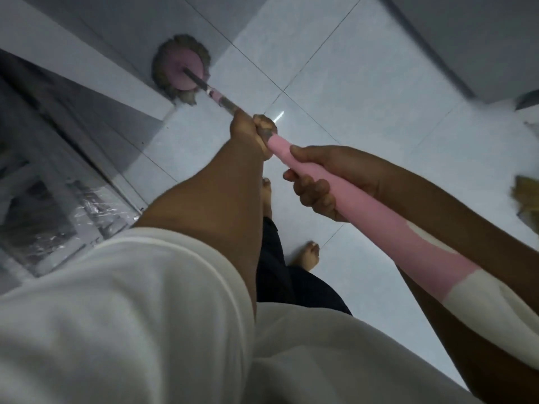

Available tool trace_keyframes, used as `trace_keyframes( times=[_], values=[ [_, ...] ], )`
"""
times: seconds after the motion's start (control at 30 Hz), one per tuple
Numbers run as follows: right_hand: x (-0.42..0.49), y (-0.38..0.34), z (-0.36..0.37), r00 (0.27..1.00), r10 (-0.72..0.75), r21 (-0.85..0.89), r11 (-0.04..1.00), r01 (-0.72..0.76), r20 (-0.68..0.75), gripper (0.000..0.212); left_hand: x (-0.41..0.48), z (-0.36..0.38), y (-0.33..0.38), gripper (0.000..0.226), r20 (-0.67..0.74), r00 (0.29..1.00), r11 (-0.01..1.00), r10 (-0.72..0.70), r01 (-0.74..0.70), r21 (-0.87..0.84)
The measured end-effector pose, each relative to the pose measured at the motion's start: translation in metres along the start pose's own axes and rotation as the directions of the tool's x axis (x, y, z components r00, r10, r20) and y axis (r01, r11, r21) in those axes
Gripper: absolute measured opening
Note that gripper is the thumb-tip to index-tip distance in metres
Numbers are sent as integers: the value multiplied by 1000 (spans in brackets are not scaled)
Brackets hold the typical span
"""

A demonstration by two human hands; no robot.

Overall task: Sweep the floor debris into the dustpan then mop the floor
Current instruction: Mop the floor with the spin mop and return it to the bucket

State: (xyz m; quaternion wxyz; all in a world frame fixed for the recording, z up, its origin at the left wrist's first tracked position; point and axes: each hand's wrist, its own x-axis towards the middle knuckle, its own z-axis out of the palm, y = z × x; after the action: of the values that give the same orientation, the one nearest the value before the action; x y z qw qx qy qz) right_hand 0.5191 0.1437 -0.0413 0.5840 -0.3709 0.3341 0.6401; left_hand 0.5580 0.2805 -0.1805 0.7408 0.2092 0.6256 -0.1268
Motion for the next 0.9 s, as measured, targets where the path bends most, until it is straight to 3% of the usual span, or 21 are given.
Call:
trace_keyframes(
  times=[0.03, 0.1, 0.23, 0.37, 0.53, 0.7, 0.9],
  values=[
    [-14, 20, -11, 1000, -4, 26, 1000, 4, -8, 34, -9, -4, -19, 49, 24, 999, 998, -21, 23, -63],
    [-41, 62, -32, 999, -15, 75, 997, 17, -29, 33, -33, -10, -58, 49, 68, 995, 998, -68, 68, -2],
    [-95, 139, -72, 998, -38, 168, 985, 45, -46, 34, -74, -33, -149, 49, 83, 987, 965, -137, 114, 237],
    [-144, 207, -105, 994, -49, 284, 956, 74, -96, 35, -105, -46, -230, 49, 90, 986, 847, -140, 72, 526],
    [-184, 272, -123, 984, -63, 445, 886, 131, -166, 37, -133, -54, -297, 49, 105, 964, 787, -243, 133, 602],
    [-185, 286, -118, 981, -94, 550, 817, 175, -172, 36, -140, -50, -306, 47, 61, 928, 750, -368, 258, 609],
    [-139, 224, -93, 976, -156, 557, 802, 216, -154, 37, -108, -11, -247, 50, 74, 942, 727, -328, 201, 656]
  ],
)
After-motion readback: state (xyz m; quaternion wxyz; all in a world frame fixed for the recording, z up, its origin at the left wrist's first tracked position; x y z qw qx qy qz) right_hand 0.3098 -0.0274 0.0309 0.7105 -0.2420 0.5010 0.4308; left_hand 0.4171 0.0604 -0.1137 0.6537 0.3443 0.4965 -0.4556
